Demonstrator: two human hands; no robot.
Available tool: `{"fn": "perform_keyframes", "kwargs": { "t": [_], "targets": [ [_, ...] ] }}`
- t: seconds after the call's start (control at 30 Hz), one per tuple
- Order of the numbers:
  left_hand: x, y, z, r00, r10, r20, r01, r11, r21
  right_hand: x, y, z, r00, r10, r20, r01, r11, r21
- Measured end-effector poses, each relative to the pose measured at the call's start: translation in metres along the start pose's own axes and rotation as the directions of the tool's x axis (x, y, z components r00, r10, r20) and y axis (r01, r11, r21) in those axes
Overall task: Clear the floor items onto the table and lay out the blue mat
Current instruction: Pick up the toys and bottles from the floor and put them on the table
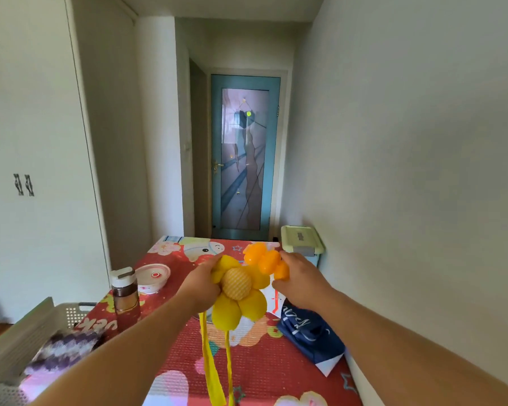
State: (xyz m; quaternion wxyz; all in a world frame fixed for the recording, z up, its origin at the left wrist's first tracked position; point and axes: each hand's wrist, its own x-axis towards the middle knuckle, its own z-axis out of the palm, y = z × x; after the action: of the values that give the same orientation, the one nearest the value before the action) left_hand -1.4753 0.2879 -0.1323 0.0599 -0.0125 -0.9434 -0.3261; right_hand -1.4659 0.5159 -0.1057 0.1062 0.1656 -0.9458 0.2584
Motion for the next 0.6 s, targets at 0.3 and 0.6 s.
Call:
{"fn": "perform_keyframes", "kwargs": {
  "t": [0.3, 0.6],
  "targets": [
    [0.035, -0.074, 0.090, 0.987, -0.133, 0.091, 0.139, 0.988, -0.062, 0.014, 0.070, 0.099, 0.980, 0.105, 0.169, -0.106, 0.994, -0.003],
    [0.072, -0.146, 0.193, 0.966, -0.185, 0.183, 0.187, 0.982, 0.006, 0.024, 0.140, 0.213, 0.964, 0.149, 0.219, -0.153, 0.988, 0.001]
  ]
}}
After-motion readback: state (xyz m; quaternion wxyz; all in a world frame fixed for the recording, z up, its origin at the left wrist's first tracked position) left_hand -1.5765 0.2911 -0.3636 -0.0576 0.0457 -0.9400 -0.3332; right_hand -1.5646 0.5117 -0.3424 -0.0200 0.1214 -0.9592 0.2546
